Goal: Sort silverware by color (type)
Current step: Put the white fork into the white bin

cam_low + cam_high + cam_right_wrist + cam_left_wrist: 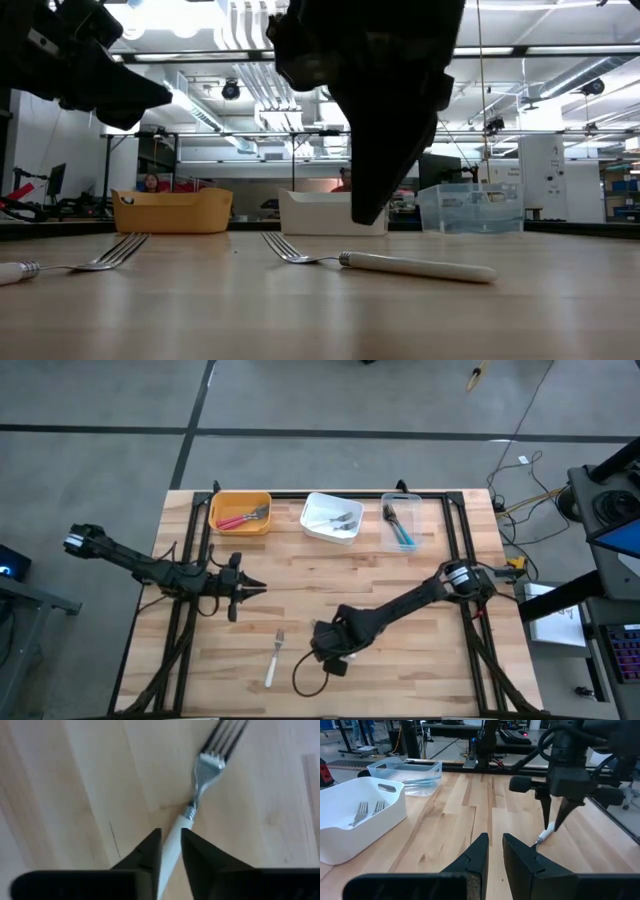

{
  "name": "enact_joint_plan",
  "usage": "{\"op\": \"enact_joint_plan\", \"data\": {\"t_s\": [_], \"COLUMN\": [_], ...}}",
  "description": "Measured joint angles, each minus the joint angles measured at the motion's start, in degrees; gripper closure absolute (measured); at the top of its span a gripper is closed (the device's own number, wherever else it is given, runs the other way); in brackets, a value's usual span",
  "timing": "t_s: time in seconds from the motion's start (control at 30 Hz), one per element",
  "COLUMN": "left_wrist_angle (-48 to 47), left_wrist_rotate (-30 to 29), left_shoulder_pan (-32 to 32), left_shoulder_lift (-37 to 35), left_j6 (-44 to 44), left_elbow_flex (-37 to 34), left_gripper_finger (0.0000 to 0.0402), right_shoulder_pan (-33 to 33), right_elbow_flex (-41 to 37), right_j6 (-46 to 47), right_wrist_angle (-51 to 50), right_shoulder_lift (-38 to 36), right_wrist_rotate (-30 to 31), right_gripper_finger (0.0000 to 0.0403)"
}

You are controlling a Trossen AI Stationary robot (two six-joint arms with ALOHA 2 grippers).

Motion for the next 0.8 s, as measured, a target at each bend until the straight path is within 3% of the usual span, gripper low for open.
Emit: {"op": "enact_joint_plan", "data": {"t_s": [0.27, 0.8], "left_wrist_angle": [0.0, 0.02], "left_wrist_rotate": [0.0, 0.0], "left_shoulder_pan": [0.0, 0.0], "left_shoulder_lift": [0.22, 1.66], "left_j6": [-0.01, -0.66], "left_elbow_flex": [0.0, 0.0], "left_gripper_finger": [0.0363, 0.0363], "right_shoulder_pan": [-0.47, -3.06], "right_elbow_flex": [-4.18, -7.37], "right_j6": [-0.4, -7.79], "right_wrist_angle": [7.06, 12.0], "right_shoulder_lift": [0.0, -0.22], "right_wrist_rotate": [0.86, 1.2], "right_gripper_finger": [0.0262, 0.0259]}}
